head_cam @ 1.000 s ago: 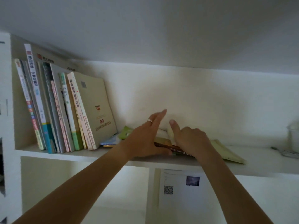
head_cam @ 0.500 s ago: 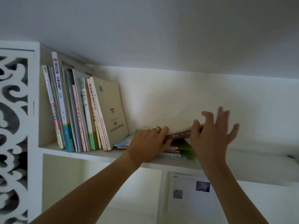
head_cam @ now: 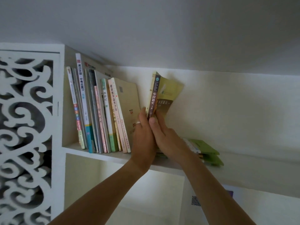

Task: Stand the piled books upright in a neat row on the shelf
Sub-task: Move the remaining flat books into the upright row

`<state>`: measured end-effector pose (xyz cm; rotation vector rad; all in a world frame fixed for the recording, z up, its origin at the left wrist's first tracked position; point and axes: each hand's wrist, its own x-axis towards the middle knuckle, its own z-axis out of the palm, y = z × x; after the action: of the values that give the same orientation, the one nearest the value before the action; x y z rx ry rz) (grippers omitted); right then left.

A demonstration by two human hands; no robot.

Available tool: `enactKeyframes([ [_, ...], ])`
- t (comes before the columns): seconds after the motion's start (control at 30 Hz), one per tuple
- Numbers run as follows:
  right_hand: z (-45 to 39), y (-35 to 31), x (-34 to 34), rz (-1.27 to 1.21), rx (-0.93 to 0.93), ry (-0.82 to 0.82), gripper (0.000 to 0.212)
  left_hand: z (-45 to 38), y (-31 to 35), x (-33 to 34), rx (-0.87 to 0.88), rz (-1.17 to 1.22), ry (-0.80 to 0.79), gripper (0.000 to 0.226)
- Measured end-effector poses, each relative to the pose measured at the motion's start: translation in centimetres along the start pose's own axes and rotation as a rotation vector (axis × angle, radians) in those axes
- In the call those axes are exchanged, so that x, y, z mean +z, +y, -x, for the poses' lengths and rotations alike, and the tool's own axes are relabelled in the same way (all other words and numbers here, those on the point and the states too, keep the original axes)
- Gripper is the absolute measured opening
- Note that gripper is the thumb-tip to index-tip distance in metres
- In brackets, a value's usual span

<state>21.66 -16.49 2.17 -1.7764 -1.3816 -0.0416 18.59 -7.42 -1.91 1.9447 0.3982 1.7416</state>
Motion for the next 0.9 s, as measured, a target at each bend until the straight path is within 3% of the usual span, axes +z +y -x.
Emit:
enactKeyframes([
  [0.1, -1.4, -1.1, 1.6, -0.003, -0.009, -0.075, 0.061, -0.9, -0.8, -1.6, -0.049, -0.187, 0.094, 0.062],
  [0.17, -2.1, -1.3, 2.5, 0.021, 0.007, -0.092, 0.063, -1.0, -2.5, -2.5, 0.159, -0.528, 0.158, 0.065],
  [0.27, -2.5, -1.6, 3.0, 0.067, -0.012, -0.039, 0.061, -1.0, -3.5, -3.8, 0.413, -0.553, 0.033, 0.064],
  [0.33, -2.7, -1.7, 2.8, 0.077, -0.035, -0.019, 0.058, -1.2, -3.8, -3.6, 0.495, -0.787, 0.052, 0.073],
  [0.43, -3.0, -1.2, 2.1, 0.090, -0.008, -0.051, 0.058, -1.6, -3.8, -3.5, 0.469, -1.005, -0.023, 0.073],
  [0.57, -2.6, -0.1, 0.3, 0.173, 0.084, -0.221, 0.061, -1.6, -3.7, -3.6, 0.438, -1.001, -0.164, 0.057],
  [0.67, -2.0, 1.1, -2.6, 0.425, 0.179, -0.318, 0.065, -1.6, -3.6, -3.8, 0.466, -0.947, -0.169, 0.035],
  [0.8, -0.8, 2.6, -6.5, 0.598, 0.264, -0.538, 0.077, -1.2, -2.0, -3.9, 0.365, -1.105, -0.212, 0.020],
  [0.9, 0.2, 3.5, -8.4, 0.642, 0.319, -0.493, 0.087, -0.8, -0.3, -2.8, 0.282, -1.161, -0.281, 0.022],
])
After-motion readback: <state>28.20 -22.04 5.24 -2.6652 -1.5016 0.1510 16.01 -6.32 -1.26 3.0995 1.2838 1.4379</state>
